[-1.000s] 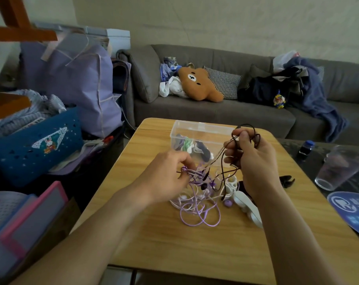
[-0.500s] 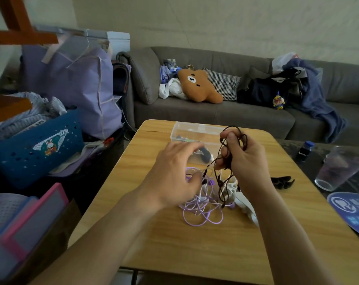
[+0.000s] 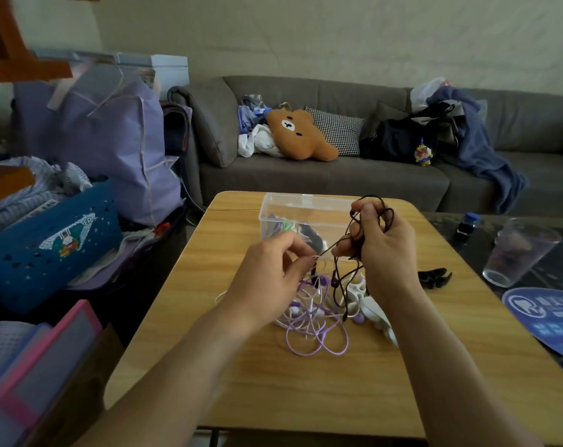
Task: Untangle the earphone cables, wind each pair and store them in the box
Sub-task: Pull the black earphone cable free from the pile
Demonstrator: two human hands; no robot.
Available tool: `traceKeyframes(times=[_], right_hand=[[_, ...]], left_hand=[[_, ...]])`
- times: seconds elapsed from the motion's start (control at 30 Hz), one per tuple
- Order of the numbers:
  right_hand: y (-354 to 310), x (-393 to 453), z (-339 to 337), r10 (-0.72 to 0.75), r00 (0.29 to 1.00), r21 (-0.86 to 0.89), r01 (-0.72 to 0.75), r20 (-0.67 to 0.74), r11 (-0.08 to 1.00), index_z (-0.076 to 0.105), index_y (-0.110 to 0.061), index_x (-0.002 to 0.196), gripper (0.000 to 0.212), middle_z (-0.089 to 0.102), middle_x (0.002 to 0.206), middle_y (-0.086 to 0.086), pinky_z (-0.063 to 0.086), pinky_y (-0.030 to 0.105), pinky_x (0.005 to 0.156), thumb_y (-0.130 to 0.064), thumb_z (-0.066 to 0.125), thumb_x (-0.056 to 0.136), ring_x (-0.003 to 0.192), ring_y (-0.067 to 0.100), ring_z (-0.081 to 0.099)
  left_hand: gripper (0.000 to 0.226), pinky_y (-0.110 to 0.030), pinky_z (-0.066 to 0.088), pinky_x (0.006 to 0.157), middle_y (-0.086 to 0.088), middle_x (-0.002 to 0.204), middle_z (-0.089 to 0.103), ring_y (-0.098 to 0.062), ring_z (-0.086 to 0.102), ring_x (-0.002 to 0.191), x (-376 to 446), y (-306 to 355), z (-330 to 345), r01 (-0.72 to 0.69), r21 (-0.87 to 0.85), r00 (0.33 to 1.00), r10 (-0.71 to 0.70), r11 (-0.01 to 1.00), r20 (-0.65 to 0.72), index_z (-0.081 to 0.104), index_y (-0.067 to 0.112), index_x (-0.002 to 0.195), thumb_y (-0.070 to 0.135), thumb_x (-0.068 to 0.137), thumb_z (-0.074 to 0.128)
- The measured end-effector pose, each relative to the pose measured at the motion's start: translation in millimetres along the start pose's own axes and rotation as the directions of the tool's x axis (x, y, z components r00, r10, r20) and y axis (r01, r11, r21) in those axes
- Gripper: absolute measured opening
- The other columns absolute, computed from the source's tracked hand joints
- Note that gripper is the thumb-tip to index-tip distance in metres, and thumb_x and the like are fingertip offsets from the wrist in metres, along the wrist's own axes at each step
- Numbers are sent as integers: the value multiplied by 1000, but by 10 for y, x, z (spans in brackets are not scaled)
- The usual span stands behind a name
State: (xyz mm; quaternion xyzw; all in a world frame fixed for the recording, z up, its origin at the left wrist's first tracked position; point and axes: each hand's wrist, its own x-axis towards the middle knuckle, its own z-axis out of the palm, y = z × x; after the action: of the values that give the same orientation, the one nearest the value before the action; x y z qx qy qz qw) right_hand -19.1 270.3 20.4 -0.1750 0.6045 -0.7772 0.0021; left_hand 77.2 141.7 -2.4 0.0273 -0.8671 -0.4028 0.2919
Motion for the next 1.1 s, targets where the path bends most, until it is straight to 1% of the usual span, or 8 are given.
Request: traceKeyframes(times=[0.17,0.33,0.53,0.63,0.83,0.9,1.0,1.1], right_hand=[[25,0,11,59,997,105,-54,-49,993,59,-6,105,19,54,60,1,58,32,55,-16,43,107,53,22,67],[7,2,17,85,994,216,-69,-69,974,57,-5,106,19,56,62,2,59,34,58,-16,41,107,54,18,65],[-32,18,-23,40,991,272,-4,-128,962,57,-6,105,21,59,58,0,61,38,66,-18,39,108,54,16,63],[-70,36,-43,45,987,352,11,-152,936,54,-4,110,20,56,60,4,61,39,66,-16,38,108,54,18,63],[-90,34,-93,95,986,379,-37,-135,925,55,-5,109,20,57,63,5,61,42,70,-16,39,108,58,20,62],[-95,23,-73,103,987,373,-51,-121,926,56,-5,106,21,60,65,6,61,43,71,-17,39,108,61,21,66],[-116,6,-31,103,993,376,-76,-53,923,56,-7,106,22,67,73,9,62,45,72,-17,37,108,69,25,72],[-135,-18,27,70,997,402,-73,23,913,56,-8,104,22,69,77,12,62,46,74,-17,36,108,76,31,74]], left_hand=[[6,-12,46,61,7,81,70,-2,63,69,9,-42,-4,81,-135,997,-79,987,19,58,22,96,16,98,58],[9,-15,43,62,2,81,70,-1,59,66,7,-31,-38,131,-239,987,-104,962,122,61,18,100,16,93,67],[32,-12,40,60,-3,84,69,-8,53,67,-11,-42,-62,97,-243,964,-30,965,265,68,18,113,2,86,72],[33,-20,44,58,0,78,61,-9,51,64,-33,-70,-42,117,-206,960,-58,972,273,66,21,118,3,90,64],[31,-25,41,58,-1,71,56,-7,48,59,-23,-77,-45,193,-146,957,-153,970,246,65,36,99,8,96,53],[30,-27,39,63,-7,70,57,-11,49,65,-20,-68,-58,237,-173,945,-186,956,268,67,36,88,13,97,50],[34,-30,37,71,3,69,53,-11,48,70,-1,-54,-64,288,-312,934,-193,905,301,65,17,77,35,96,44],[35,-35,45,74,2,77,62,-12,56,73,9,-68,18,283,-238,940,-220,929,261,66,19,93,49,99,49]])
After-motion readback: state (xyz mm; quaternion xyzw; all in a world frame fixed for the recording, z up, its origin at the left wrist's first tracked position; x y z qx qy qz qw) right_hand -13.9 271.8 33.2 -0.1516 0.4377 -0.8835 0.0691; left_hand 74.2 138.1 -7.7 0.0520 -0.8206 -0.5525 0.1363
